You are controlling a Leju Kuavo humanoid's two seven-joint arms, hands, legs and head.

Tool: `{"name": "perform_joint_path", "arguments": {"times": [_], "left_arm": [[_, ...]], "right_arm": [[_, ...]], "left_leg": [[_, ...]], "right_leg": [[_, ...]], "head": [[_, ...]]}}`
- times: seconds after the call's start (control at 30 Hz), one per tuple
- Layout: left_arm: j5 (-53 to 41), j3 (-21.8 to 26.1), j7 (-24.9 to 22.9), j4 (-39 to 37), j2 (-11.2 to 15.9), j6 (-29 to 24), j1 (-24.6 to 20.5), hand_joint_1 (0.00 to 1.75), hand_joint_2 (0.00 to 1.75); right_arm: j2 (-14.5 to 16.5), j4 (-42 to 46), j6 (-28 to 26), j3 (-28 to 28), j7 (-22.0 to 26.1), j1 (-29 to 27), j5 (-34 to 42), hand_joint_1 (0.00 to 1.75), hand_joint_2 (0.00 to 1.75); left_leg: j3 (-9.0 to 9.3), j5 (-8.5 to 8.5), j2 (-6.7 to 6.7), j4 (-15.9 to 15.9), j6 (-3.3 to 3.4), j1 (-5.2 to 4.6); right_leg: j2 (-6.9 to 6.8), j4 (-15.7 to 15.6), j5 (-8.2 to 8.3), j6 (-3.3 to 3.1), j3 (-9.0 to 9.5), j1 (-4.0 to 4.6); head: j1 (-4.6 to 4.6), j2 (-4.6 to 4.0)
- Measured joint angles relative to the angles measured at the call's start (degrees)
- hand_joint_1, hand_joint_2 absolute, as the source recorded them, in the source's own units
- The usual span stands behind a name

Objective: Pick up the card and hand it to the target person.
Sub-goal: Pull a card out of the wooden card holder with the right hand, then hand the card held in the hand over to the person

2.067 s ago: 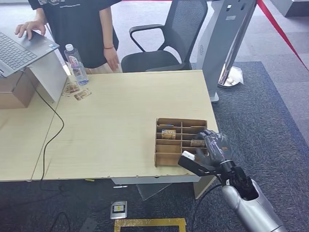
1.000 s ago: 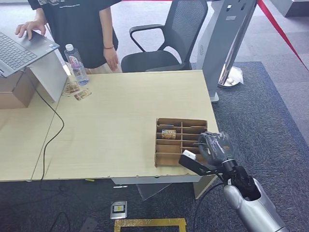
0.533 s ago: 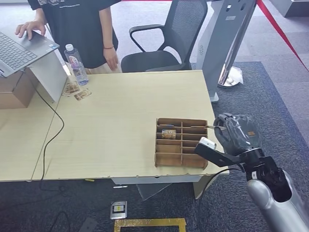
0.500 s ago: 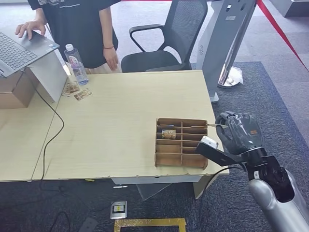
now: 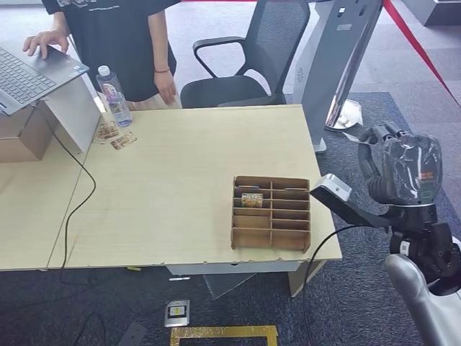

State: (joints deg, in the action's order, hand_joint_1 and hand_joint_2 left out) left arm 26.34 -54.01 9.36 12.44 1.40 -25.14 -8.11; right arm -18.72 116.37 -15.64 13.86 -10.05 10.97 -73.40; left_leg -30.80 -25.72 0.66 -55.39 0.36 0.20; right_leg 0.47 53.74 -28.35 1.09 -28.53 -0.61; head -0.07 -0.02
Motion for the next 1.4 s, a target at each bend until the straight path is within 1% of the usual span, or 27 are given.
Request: {"name": "perform_joint_path", "arguments": {"times": [0.2, 0.33, 0.57, 0.87, 1.03, 1.4], "left_arm": [[-0.82, -0.09, -0.63, 0.00, -0.59, -0.02, -0.79, 0.00, 1.75], [-1.23, -0.60, -0.93, 0.00, -0.90, -0.02, -1.31, 0.00, 1.75], [-1.92, -1.10, -1.48, 0.00, -1.26, 0.03, -2.08, 0.00, 1.75], [-2.01, -1.31, -1.66, 0.00, -1.32, 0.03, -2.36, 0.00, 1.75], [-1.99, -1.31, -1.60, 0.00, -1.31, 0.03, -2.38, 0.00, 1.75], [-1.45, -1.31, -1.23, 0.00, -1.06, 0.00, -2.27, 0.00, 1.75]], "right_arm": [[2.27, -6.13, -5.26, 1.55, -2.09, 5.36, -5.13, 1.75, 1.75], [3.99, -12.70, -5.89, 3.08, -2.42, 9.81, -6.34, 1.75, 1.75], [6.80, -26.91, -5.50, 6.60, -2.48, 19.58, -6.65, 1.75, 1.75], [9.75, -42.27, -3.93, 11.45, -2.83, 29.28, -5.04, 1.75, 1.75], [11.39, -48.67, -1.70, 13.54, -3.57, 33.39, -4.42, 1.75, 1.75], [14.32, -58.38, -0.40, 16.73, -3.43, 38.98, -2.96, 1.75, 1.75]], "left_leg": [[-0.03, 0.01, 0.01, 0.00, 0.01, 0.00], [-0.07, 0.03, 0.04, 0.00, 0.03, 0.00], [-0.11, 0.05, 0.12, 0.00, 0.05, 0.00], [-0.15, 0.05, 0.14, 0.00, 0.05, 0.00], [-0.15, 0.05, 0.15, -0.01, 0.05, 0.00], [-0.15, 0.05, 0.14, -0.02, 0.05, 0.00]], "right_leg": [[-0.01, 0.00, 0.01, 0.01, 0.01, 0.00], [-0.02, 0.01, 0.02, 0.02, 0.00, 0.01], [-0.05, 0.02, 0.05, 0.07, -0.01, 0.01], [-0.06, 0.02, 0.05, 0.07, -0.04, 0.01], [-0.07, 0.02, 0.05, 0.07, -0.05, 0.00], [-0.06, 0.02, 0.05, 0.07, -0.05, 0.00]], "head": [[0.00, 0.00], [0.00, 0.00], [0.01, 0.00], [0.00, 0.00], [0.00, 0.00], [0.00, 0.00]]}}
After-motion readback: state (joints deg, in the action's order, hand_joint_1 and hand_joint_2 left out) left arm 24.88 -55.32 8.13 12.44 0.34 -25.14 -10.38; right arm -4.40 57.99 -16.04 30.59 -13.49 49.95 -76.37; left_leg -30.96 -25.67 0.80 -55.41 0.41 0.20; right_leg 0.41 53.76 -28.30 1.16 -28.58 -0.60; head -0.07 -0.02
